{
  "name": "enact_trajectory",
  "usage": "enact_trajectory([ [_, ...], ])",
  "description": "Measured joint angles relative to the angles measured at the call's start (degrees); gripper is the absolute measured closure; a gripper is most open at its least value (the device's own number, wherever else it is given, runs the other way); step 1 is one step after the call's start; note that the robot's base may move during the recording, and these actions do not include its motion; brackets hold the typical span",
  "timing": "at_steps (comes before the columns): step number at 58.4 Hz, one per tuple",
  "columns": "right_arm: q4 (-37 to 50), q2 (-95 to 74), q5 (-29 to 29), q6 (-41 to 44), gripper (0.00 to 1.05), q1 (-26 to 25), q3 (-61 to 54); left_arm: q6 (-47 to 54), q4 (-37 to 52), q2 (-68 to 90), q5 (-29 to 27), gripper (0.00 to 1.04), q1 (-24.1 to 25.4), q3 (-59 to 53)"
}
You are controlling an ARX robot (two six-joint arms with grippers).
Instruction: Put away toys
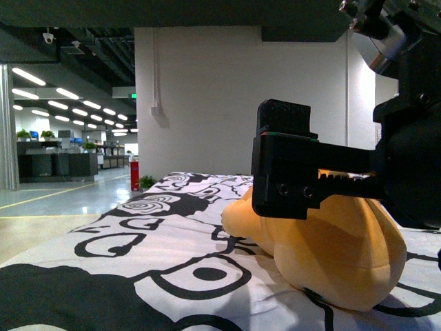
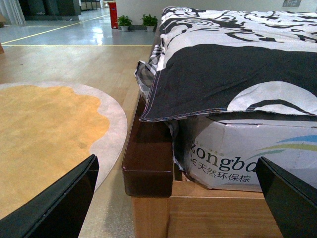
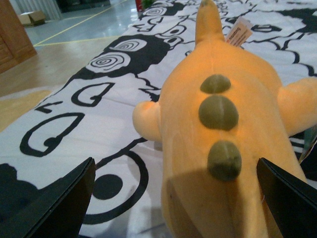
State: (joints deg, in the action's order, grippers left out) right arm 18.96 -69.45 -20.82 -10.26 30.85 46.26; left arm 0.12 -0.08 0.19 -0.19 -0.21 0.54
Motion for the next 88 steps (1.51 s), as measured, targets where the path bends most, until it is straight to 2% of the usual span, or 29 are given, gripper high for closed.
enact_trajectory([
  [4,3.0,-0.2,-2.1,2.4,0.06,-0.1,-0.8,0.0,0.0,0.0,0.0,0.06,0.0,0.0],
  [13,7.6,-0.2,-2.6,6.3,0.06,-0.2,-2.4,0.0,0.0,0.0,0.0,0.06,0.0,0.0],
  [27,17.7,-2.2,-6.0,13.3,0.06,3.0,-5.4,0.0,0.0,0.0,0.0,0.06,0.0,0.0],
  [49,18.0,-4.7,-6.4,12.7,0.06,2.4,-5.5,0.0,0.0,0.0,0.0,0.06,0.0,0.0],
  [71,14.3,-5.4,-3.3,9.0,0.06,-4.9,-3.1,0.0,0.0,0.0,0.0,0.06,0.0,0.0],
  [88,16.6,-10.8,-2.6,7.3,0.06,-4.6,-2.6,0.0,0.0,0.0,0.0,0.06,0.0,0.0],
])
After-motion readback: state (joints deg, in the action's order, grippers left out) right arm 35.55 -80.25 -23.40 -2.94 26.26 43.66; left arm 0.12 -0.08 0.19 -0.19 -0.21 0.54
